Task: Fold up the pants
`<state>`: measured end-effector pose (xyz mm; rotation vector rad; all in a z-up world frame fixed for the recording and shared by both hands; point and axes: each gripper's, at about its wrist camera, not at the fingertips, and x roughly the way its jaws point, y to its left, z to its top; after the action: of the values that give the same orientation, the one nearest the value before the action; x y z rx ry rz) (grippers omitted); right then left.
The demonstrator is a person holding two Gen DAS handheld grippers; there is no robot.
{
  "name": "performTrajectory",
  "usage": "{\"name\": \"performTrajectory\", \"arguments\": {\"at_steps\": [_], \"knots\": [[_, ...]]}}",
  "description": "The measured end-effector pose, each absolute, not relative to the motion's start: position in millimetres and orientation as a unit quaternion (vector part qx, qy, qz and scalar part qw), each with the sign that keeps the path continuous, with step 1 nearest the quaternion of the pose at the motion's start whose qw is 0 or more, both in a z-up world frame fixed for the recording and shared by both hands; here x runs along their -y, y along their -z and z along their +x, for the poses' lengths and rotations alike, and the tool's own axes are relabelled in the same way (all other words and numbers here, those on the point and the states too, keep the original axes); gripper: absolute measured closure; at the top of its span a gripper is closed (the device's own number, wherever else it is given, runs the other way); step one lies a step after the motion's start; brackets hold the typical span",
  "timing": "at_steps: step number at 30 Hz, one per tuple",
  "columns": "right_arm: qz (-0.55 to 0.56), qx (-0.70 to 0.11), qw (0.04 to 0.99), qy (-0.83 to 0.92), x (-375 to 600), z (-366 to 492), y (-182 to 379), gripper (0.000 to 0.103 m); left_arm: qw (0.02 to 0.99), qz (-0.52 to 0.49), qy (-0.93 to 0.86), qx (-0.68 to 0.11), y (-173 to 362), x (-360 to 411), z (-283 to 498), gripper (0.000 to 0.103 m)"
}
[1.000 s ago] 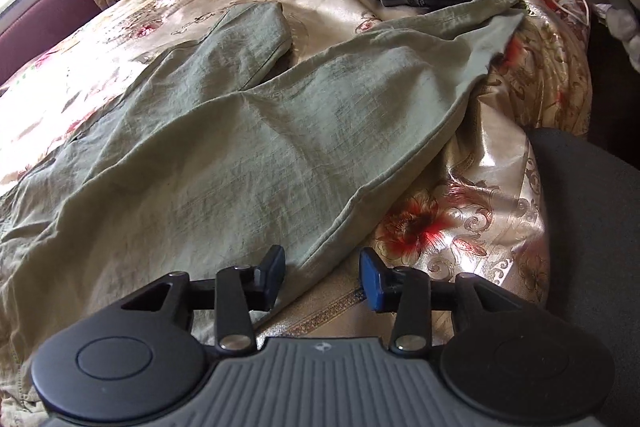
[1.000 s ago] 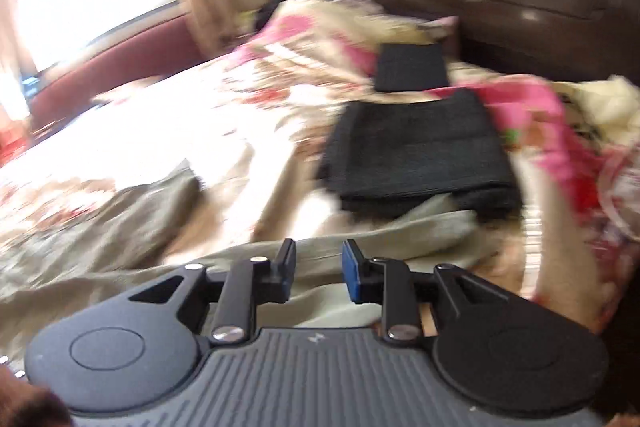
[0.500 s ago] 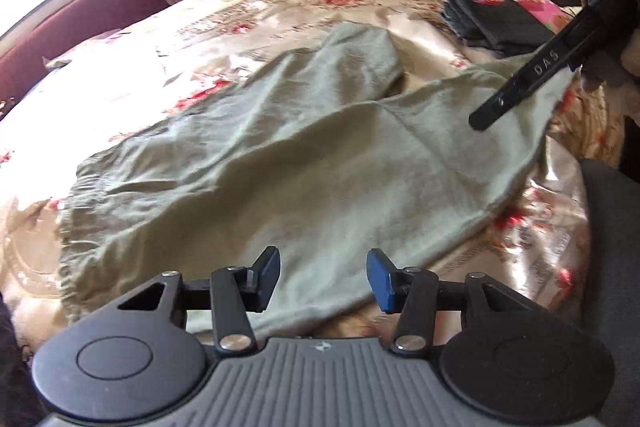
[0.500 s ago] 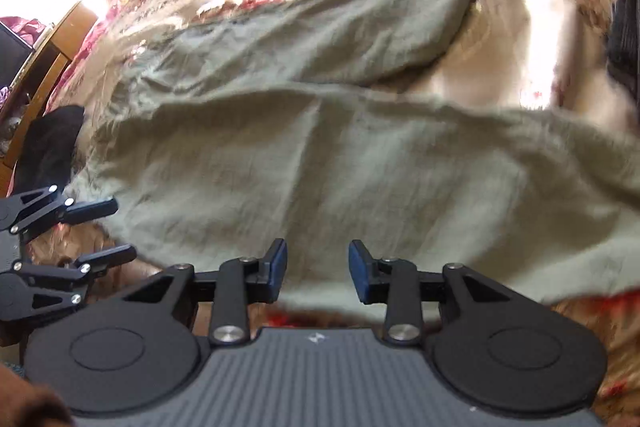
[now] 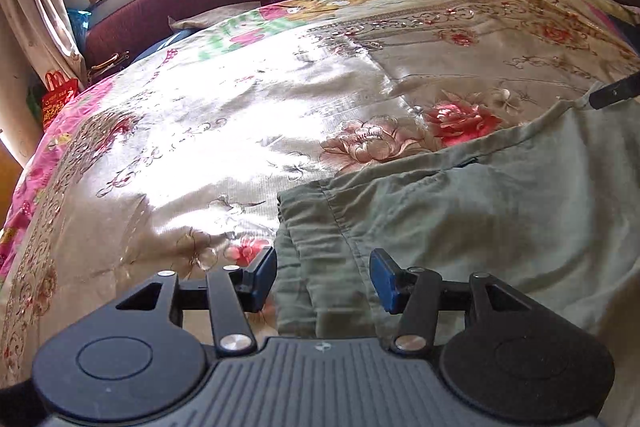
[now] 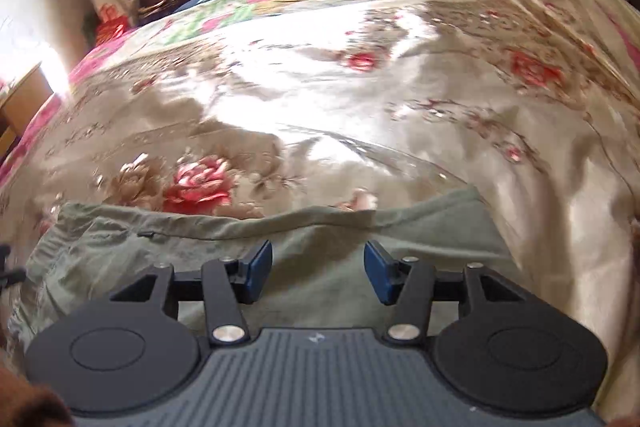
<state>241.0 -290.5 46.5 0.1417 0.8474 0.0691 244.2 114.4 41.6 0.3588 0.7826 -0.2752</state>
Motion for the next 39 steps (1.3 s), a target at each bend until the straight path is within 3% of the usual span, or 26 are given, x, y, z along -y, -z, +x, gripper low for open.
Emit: {"name": "performTrajectory", "arguments": {"at_steps": [8, 12, 15, 20, 22, 25, 27, 30, 31, 33, 35, 37, 39], "knots": [[-0.142, -0.467, 0.854, -0.179, 211, 317, -8, 0.051, 0.871, 0.189, 0.170, -0.420, -24, -113, 313, 0.038], [-0.148, -0.497, 0.831, -0.204, 222, 330, 7, 0.052, 0.851, 0.183, 0.192, -0.453, -8, -109, 328, 0.034], [-0.150, -0.497, 0.832, -0.198, 222, 329, 6, 0.061, 0.849, 0.185, 0.193, -0.457, -1, -108, 330, 0.031], [-0.148, -0.507, 0.826, -0.199, 221, 322, 2, 0.093, 0.844, 0.161, 0.189, -0.476, -6, -116, 336, 0.031], [-0.148, -0.508, 0.826, -0.196, 221, 319, 1, 0.096, 0.843, 0.162, 0.190, -0.477, -8, -118, 336, 0.031], [-0.148, -0.507, 0.827, -0.194, 220, 317, 2, 0.096, 0.844, 0.173, 0.188, -0.471, -7, -114, 336, 0.030], [-0.145, -0.511, 0.823, -0.199, 219, 317, 3, 0.090, 0.847, 0.183, 0.182, -0.464, -5, -110, 339, 0.021], [-0.139, -0.518, 0.820, -0.200, 219, 321, 5, 0.090, 0.850, 0.169, 0.170, -0.469, 1, -108, 348, 0.020], [-0.137, -0.519, 0.821, -0.197, 219, 322, 6, 0.090, 0.850, 0.166, 0.167, -0.470, 2, -107, 349, 0.021], [-0.133, -0.518, 0.823, -0.192, 219, 323, 8, 0.089, 0.850, 0.151, 0.172, -0.474, -1, -106, 350, 0.047], [-0.135, -0.516, 0.824, -0.189, 218, 322, 8, 0.089, 0.848, 0.139, 0.181, -0.478, -3, -105, 348, 0.063], [-0.123, -0.518, 0.827, -0.178, 218, 322, 8, 0.090, 0.847, 0.144, 0.178, -0.479, -4, -101, 345, 0.065], [-0.125, -0.521, 0.828, -0.168, 216, 321, 4, 0.100, 0.847, 0.158, 0.173, -0.478, -8, -95, 340, 0.068]]}}
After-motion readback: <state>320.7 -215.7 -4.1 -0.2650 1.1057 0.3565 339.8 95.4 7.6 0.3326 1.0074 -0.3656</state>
